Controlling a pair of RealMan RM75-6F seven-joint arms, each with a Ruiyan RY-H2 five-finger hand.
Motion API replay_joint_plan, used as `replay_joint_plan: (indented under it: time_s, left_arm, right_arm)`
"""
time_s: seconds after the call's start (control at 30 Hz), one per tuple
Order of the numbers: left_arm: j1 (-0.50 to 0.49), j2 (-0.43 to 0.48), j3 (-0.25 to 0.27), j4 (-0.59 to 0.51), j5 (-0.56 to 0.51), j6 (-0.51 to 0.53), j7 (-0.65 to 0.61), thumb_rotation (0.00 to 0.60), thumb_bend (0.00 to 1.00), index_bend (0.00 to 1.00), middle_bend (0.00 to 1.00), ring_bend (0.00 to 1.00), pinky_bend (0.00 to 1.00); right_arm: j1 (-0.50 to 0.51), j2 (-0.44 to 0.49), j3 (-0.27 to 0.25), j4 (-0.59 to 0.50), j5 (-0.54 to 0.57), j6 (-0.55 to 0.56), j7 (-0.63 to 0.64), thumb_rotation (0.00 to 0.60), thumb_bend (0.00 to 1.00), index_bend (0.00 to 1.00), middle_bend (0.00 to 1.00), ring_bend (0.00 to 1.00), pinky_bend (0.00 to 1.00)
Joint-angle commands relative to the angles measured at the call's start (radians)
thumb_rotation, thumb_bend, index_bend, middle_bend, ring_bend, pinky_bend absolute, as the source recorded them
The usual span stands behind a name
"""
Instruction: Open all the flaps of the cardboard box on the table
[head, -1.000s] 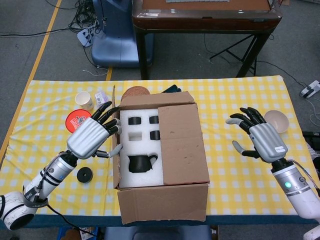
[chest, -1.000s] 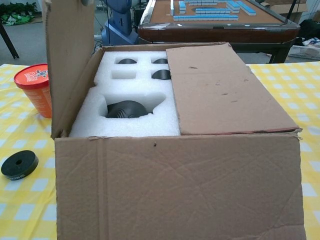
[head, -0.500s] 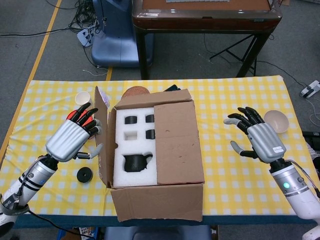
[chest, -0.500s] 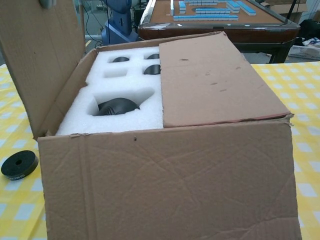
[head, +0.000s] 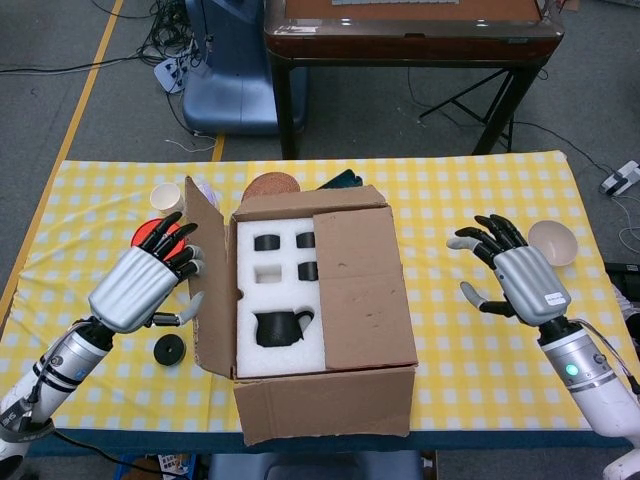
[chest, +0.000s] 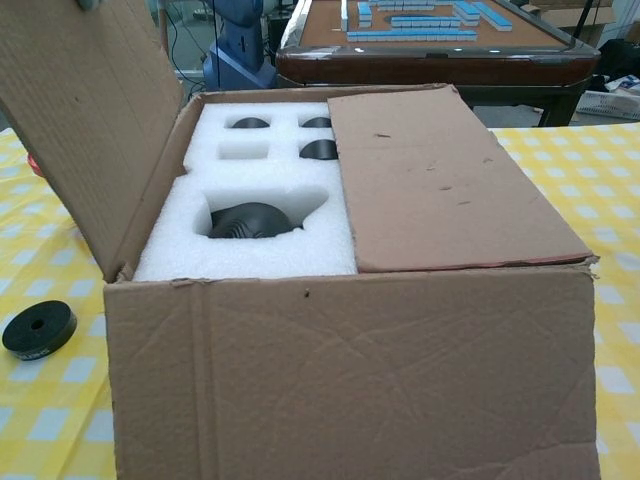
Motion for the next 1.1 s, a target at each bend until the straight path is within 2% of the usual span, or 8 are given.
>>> replay_joint_plan:
  time_s: [0.03,0.43,0.67,0.7,0.8,0.93,1.0,1.1]
  left_arm:
    - [0.005,0.005,-0.006,-0.005,-0.014,-0.002,0.008,0.097,0.43,0.56,0.38,0.12,0.00]
    - [0.040,0.028,-0.010,0.015,-0.040,0.005,-0.011,0.092,0.43,0.55,0.38,0.12,0.00]
    - [0.053,0.019,0.004,0.033,-0.060,-0.020,0.002,0.091,0.43,0.54,0.38,0.12,0.00]
    - [0.055,0.015,0.005,0.037,-0.068,-0.023,0.001,0.093,0.43,0.54,0.38,0.12,0.00]
    - [0.065,0.001,0.007,0.055,-0.101,-0.029,-0.010,0.097,0.43,0.53,0.38,0.12,0.00]
    - [0.080,-0.016,0.009,0.078,-0.131,-0.027,-0.024,0.096,0.43,0.53,0.38,0.12,0.00]
    - [0.091,-0.024,0.012,0.088,-0.131,-0.017,-0.035,0.098,0.43,0.53,0.38,0.12,0.00]
    - [0.107,-0.030,0.021,0.099,-0.127,-0.005,-0.042,0.097,0.43,0.53,0.38,0.12,0.00]
  right_arm:
    - [-0.002,0.002,-0.001,0.002,-0.002,0.001,0.004,0.600,0.34,0.25,0.20,0.06,0.04]
    - [0.005,0.000,0.000,0.008,-0.006,-0.006,0.010,0.600,0.34,0.24,0.20,0.06,0.04]
    - [0.045,-0.009,-0.002,-0.008,-0.024,-0.063,-0.023,0.600,0.37,0.24,0.20,0.06,0.04]
    - [0.054,-0.012,-0.002,-0.010,-0.029,-0.075,-0.032,0.600,0.39,0.24,0.20,0.06,0.04]
    - [0.091,-0.023,-0.001,-0.018,-0.046,-0.120,-0.066,0.600,0.58,0.24,0.20,0.06,0.04]
    - [0.158,-0.063,0.013,-0.019,-0.052,-0.187,-0.113,0.600,0.92,0.24,0.20,0.06,0.04]
    - [0.199,-0.089,0.023,-0.013,-0.039,-0.228,-0.151,0.600,1.00,0.24,0.21,0.06,0.04]
    - [0.255,-0.139,0.037,0.001,-0.013,-0.280,-0.201,0.600,1.00,0.24,0.23,0.07,0.04]
